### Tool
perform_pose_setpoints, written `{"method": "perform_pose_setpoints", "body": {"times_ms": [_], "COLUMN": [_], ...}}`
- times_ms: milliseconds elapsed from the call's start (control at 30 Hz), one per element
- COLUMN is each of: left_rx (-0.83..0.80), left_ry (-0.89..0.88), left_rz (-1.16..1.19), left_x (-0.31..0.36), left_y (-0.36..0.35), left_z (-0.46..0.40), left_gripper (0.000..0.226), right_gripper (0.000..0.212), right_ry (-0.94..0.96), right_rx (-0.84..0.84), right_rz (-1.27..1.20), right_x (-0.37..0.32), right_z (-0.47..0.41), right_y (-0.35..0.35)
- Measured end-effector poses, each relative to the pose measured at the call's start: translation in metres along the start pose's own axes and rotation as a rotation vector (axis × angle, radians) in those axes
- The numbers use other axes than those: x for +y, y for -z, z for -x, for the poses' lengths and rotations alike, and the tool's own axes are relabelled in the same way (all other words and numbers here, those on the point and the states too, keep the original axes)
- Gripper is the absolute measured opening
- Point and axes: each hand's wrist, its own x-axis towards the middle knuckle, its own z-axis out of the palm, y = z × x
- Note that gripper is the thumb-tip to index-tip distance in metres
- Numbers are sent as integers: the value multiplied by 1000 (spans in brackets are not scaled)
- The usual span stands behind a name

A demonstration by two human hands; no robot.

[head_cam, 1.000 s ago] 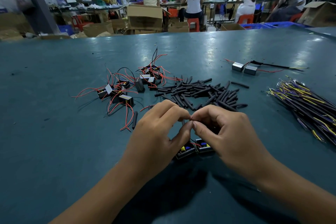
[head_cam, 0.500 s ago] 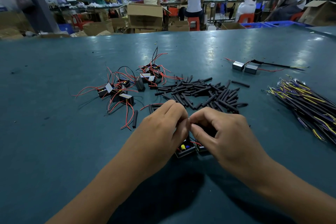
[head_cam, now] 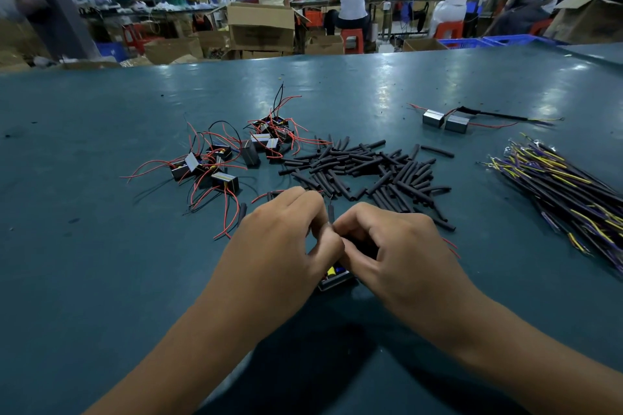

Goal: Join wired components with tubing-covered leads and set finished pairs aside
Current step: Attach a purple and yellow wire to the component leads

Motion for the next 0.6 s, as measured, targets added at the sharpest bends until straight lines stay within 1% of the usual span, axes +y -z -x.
{"method": "perform_pose_setpoints", "body": {"times_ms": [100,233,433,533,600], "left_rx": [-3,5,-3,-21,-33], "left_ry": [40,45,120,105,138], "left_rz": [-44,-122,-65,-73,-18], "left_x": [4,8,8,8,7], "left_y": [2,5,3,4,4], "left_z": [1,2,1,2,2], "left_gripper": [25,22,18,18,19], "right_gripper": [6,4,5,5,5], "right_ry": [18,26,53,86,112], "right_rx": [-18,-4,-8,-6,-3], "right_rz": [42,51,118,149,165], "right_x": [-1,-1,-1,-2,-2], "right_z": [-1,0,-1,-1,-1], "right_y": [1,1,-1,0,0]}}
